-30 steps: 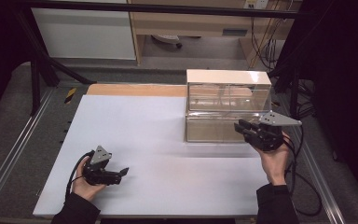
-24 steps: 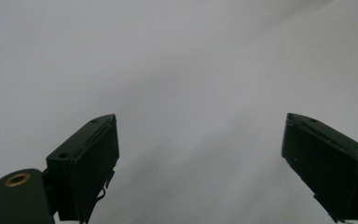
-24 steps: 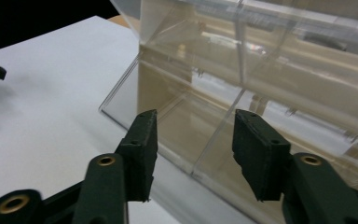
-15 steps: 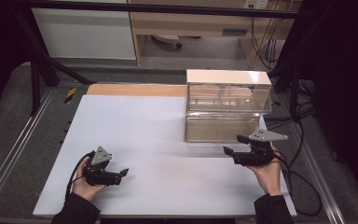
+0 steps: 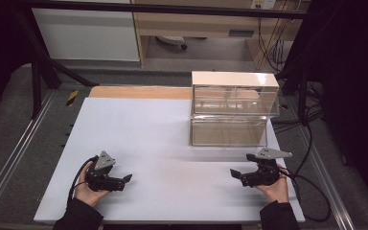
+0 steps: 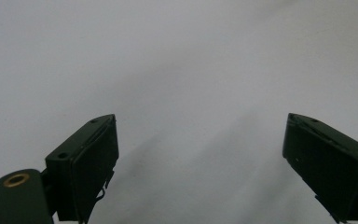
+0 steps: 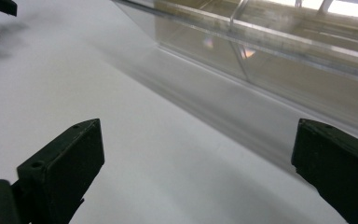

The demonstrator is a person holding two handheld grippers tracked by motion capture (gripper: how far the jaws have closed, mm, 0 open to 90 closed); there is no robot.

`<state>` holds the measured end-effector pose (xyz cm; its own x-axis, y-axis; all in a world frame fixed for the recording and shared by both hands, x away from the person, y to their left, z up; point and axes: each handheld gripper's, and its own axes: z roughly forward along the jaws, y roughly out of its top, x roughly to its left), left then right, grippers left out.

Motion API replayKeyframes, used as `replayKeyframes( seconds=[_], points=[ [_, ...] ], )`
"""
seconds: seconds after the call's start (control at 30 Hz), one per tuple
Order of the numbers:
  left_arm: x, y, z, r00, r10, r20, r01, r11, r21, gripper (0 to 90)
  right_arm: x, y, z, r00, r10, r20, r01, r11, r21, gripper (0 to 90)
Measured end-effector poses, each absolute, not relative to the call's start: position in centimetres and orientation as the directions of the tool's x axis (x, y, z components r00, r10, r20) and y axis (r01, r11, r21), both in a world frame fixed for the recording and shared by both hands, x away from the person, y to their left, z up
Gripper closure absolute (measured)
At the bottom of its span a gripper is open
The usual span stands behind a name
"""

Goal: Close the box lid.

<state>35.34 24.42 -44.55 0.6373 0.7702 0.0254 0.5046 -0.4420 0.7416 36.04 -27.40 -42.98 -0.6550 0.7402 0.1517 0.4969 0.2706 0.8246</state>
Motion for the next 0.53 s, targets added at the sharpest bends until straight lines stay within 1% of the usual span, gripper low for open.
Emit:
replayKeyframes(
  seconds=[0.17, 0.53],
  points=[
    [35.3, 24.3, -44.6, 0.641, 0.767, 0.024, 0.506, -0.446, 0.738, 10.1, 35.4, -28.0, -44.2, -0.653, 0.742, 0.152, 0.508, 0.280, 0.815, 0.6],
    [35.3, 24.2, -44.7, 0.649, 0.760, 0.020, 0.507, -0.452, 0.734, 9.9, 34.8, -28.6, -44.9, -0.652, 0.743, 0.152, 0.523, 0.295, 0.800, 0.5]
  ],
)
